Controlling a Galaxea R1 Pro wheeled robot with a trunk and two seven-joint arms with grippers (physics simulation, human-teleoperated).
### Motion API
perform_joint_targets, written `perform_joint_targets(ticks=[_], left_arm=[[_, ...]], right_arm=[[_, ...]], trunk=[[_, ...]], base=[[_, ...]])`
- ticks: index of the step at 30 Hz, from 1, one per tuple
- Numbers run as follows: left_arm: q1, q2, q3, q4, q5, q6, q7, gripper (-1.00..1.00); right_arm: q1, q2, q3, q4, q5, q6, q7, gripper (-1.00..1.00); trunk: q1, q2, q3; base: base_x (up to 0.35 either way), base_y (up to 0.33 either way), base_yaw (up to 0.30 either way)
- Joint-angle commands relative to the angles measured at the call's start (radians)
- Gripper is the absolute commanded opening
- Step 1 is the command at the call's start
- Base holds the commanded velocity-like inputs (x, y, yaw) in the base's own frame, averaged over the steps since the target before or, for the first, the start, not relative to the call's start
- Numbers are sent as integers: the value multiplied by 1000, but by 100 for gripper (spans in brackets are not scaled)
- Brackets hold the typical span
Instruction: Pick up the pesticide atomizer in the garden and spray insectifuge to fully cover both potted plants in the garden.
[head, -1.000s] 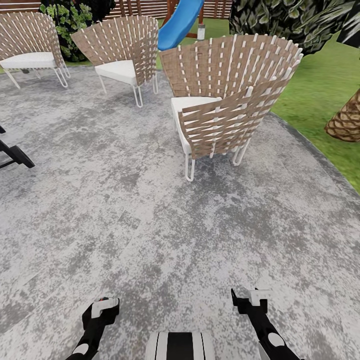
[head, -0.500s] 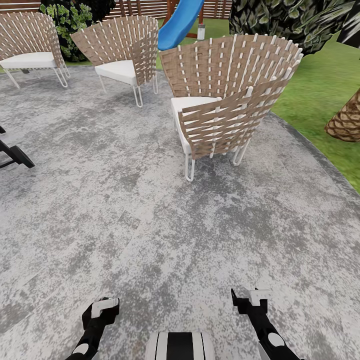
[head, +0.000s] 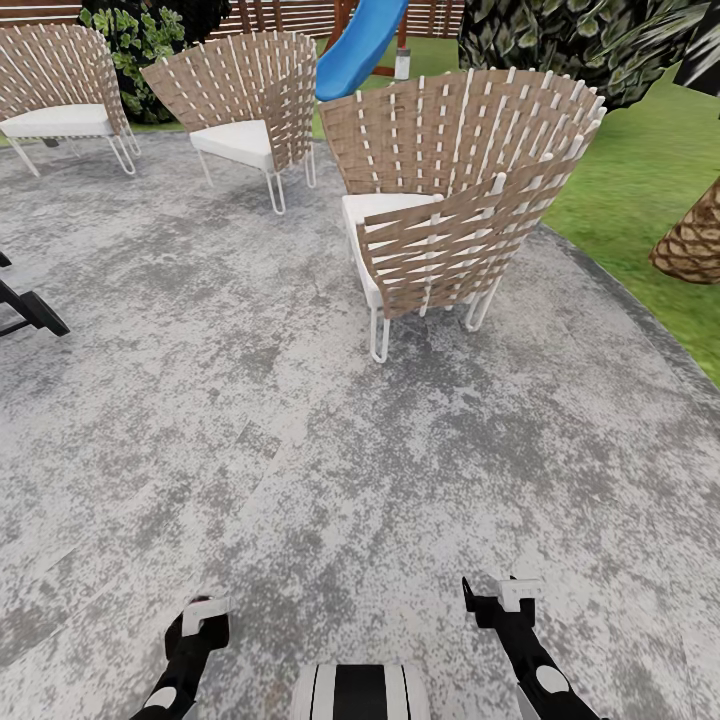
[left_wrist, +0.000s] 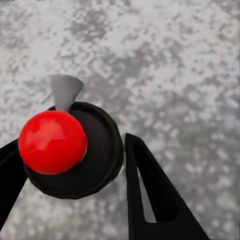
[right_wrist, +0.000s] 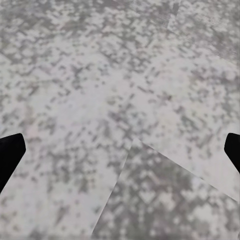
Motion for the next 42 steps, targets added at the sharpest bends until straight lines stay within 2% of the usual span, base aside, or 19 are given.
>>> perform_joint_targets(ticks=[1, 14, 42], left_arm=[[0, 0, -2, 1, 6, -3, 0, -100], [0, 0, -3, -1, 6, -3, 0, -100], [-1, -2, -4, -3, 6, -3, 0, -100]], right_arm=[[0, 0, 0, 1, 0, -3, 0, 100], [0, 0, 0, 1, 0, -3, 0, 100], [0, 0, 1, 1, 0, -5, -1, 100]], trunk=[[0, 0, -1], [0, 0, -1], [-13, 6, 108]], base=[[0, 0, 0], [0, 0, 0], [0, 0, 0]])
